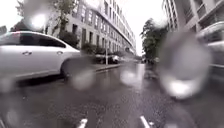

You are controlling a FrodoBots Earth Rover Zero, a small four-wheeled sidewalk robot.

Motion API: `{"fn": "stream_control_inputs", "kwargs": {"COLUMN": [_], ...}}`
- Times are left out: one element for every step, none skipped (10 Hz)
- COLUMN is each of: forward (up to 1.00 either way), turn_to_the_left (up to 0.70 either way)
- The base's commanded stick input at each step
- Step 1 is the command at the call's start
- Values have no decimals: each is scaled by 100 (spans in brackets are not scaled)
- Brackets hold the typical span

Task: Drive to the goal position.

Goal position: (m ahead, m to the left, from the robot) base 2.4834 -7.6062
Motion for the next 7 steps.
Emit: {"fn": "stream_control_inputs", "kwargs": {"forward": [0,70,70,70,70,70,70], "turn_to_the_left": [-70,-14,-14,-14,-14,-14,-14]}}
